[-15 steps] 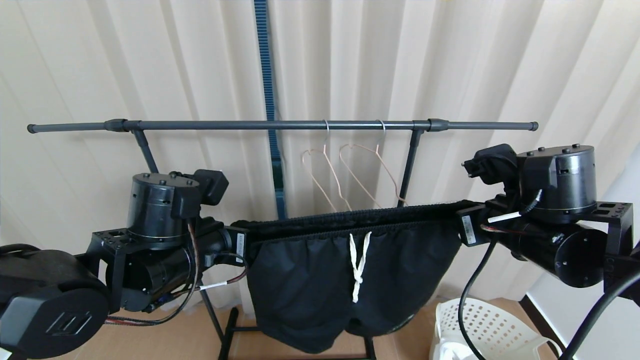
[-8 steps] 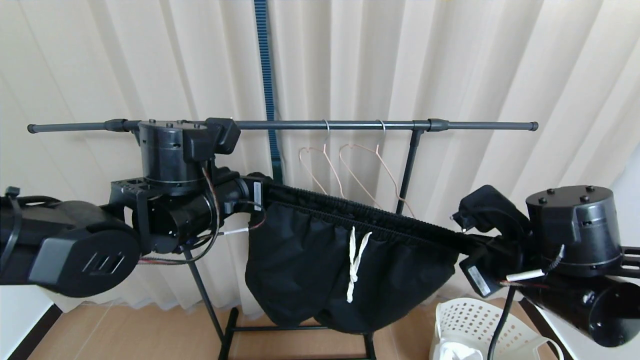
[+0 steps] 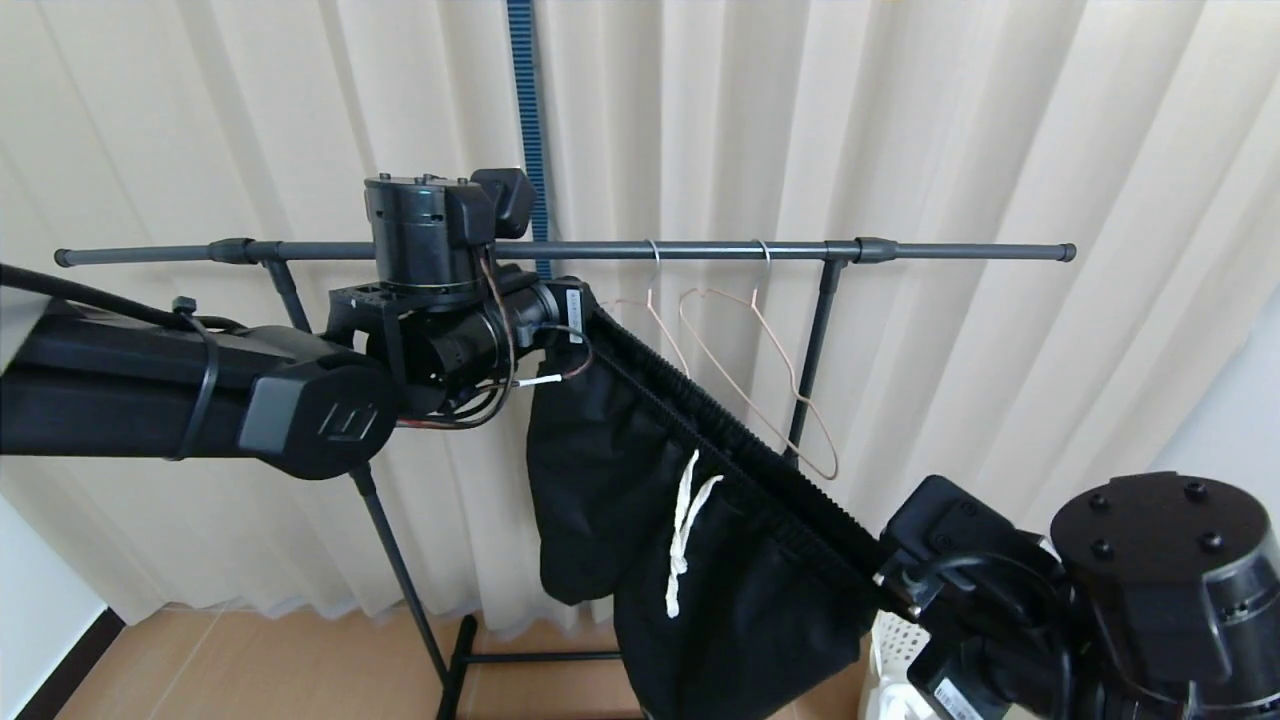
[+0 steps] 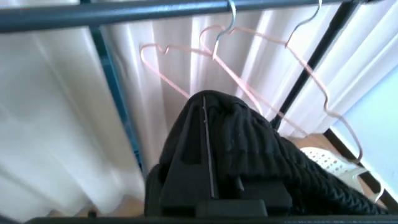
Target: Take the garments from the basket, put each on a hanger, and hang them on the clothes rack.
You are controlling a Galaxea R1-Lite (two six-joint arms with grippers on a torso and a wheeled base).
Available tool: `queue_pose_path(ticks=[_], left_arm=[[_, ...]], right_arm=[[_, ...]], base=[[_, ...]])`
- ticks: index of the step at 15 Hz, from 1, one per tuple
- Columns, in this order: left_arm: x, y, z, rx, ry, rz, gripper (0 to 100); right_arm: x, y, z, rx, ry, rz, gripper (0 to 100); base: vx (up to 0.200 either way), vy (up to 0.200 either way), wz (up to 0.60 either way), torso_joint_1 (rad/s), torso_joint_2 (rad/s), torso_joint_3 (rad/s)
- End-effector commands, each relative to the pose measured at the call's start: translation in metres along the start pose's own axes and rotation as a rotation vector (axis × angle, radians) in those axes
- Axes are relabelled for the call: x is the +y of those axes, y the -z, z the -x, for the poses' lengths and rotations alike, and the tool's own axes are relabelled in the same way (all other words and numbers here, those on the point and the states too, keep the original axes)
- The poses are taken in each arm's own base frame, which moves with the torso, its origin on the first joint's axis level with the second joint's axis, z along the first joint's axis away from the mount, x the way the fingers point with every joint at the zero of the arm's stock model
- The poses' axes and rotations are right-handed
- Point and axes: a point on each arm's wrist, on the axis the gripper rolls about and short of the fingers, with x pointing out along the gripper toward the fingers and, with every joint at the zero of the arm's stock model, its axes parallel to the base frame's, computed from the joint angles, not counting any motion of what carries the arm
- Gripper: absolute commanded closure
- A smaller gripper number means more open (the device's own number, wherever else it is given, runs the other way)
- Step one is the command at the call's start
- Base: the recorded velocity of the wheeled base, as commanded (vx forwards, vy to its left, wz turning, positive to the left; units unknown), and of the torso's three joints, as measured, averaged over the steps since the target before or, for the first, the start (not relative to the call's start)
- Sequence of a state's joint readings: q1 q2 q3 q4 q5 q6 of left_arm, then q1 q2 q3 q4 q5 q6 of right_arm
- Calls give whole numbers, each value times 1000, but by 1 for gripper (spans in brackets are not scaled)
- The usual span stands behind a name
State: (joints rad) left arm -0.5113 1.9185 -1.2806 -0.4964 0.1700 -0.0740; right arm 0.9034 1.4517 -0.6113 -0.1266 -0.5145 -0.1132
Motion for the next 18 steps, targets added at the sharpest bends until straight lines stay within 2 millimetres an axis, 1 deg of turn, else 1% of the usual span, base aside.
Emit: queue_pose_path(ticks=[1,2,4,6,7,9,12,14,15,16,17,18], left_arm=[[-6,7,-18,6,8,11,100],[-9,6,-24,-4,15,16,100],[-10,-1,-26,-26,43,18,100],[-14,-9,-28,-51,94,21,100],[-18,-11,-28,-59,109,21,100],[-22,-8,-34,-60,115,22,100],[-26,-1,-40,-46,120,19,100],[-23,-6,-40,-44,112,14,100],[-22,-10,-33,-36,107,16,100],[-18,-11,-22,-19,98,15,100],[-18,-11,-22,-19,98,15,100],[1,-11,-3,1,62,-19,100]], right_arm=[[26,-5,1,-13,-79,14,100],[40,-12,3,-29,-120,-24,100],[55,-22,8,-59,-170,-86,100],[63,-30,7,-70,-188,-152,100],[66,-38,9,-85,-200,-203,100],[74,-51,9,-97,-223,-300,100],[77,-55,7,-103,-228,-337,100],[77,-51,5,-83,-218,-318,100],[76,-46,4,-53,-204,-286,100],[74,-42,3,-24,-185,-257,100],[74,-42,3,-24,-185,-257,100],[53,-40,-8,17,-105,-267,100]], base=[[0,0,0,0,0,0],[0,0,0,0,0,0],[0,0,0,0,0,0],[0,0,0,0,0,0],[0,0,0,0,0,0],[0,0,0,0,0,0],[0,0,0,0,0,0],[0,0,0,0,0,0],[0,0,0,0,0,0],[0,0,0,0,0,0],[0,0,0,0,0,0],[0,0,0,0,0,0]])
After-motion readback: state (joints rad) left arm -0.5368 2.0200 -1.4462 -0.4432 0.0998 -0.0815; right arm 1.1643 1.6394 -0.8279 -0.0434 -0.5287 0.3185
